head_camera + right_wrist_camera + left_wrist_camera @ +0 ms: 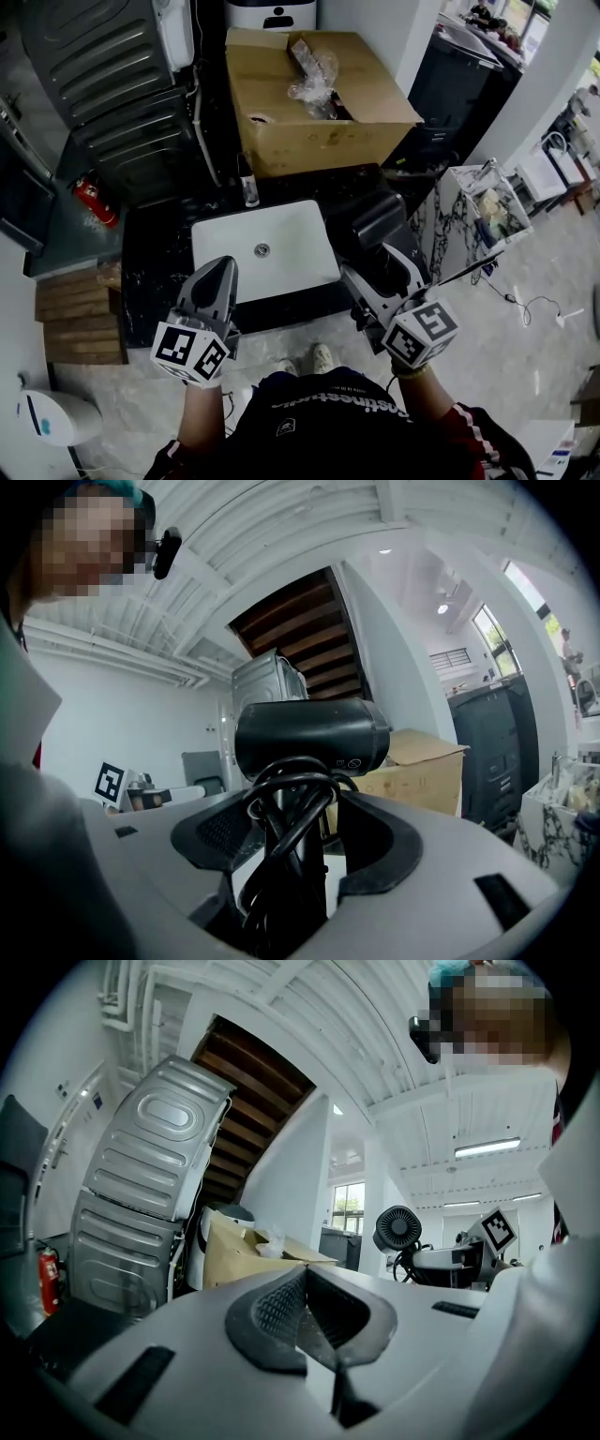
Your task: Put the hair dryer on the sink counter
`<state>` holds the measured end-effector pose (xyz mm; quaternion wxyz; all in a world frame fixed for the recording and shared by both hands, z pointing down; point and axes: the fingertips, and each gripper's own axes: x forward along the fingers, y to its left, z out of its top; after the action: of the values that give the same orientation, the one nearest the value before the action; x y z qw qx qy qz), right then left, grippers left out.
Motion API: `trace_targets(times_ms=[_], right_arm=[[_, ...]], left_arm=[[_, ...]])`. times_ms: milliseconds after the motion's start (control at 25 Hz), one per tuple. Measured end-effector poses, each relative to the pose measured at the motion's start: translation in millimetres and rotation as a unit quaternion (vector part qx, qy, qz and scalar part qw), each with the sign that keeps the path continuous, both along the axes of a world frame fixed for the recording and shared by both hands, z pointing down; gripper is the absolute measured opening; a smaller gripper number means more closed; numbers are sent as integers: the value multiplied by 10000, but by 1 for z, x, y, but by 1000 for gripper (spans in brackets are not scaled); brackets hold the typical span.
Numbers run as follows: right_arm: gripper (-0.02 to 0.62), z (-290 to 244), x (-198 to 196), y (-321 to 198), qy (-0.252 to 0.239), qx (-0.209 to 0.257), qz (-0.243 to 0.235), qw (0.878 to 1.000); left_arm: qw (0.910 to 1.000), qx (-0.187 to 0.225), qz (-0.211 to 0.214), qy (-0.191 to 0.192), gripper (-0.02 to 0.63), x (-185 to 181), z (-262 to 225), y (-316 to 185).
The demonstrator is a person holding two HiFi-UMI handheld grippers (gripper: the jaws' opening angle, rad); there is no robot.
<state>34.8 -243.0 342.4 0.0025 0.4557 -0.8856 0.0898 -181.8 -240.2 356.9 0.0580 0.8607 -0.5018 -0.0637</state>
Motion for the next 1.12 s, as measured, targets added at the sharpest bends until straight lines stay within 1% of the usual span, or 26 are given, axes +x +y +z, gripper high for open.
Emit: trace_targets(times_ms=[200,400,520,680,800,960,1120], right_arm=[[310,-1,19,-16,76,-8,-8,10000],[310,13,46,-33,186,-226,138,9995],[310,30,57,-45,272,-472,219,9983],[310,53,66,-59,424,-780,279,9957],[310,76,72,-74,540,-1081,325,9921],[310,116,77,-101,806,-1508,344,9847],[310,165,83,-124,1044,-2001,395,9734]], left_arm=[[10000,57,-9,-25,15,21,-2,-14],[10000,-64,-2,-11,15,49,15,-22],[9998,-208,29,51,15,63,34,-23],[9982,-551,202,96,15,82,63,-21],[9971,-700,295,112,15,92,76,-18],[9962,-766,398,77,15,103,84,-13],[9955,-841,421,68,15,108,88,-9]])
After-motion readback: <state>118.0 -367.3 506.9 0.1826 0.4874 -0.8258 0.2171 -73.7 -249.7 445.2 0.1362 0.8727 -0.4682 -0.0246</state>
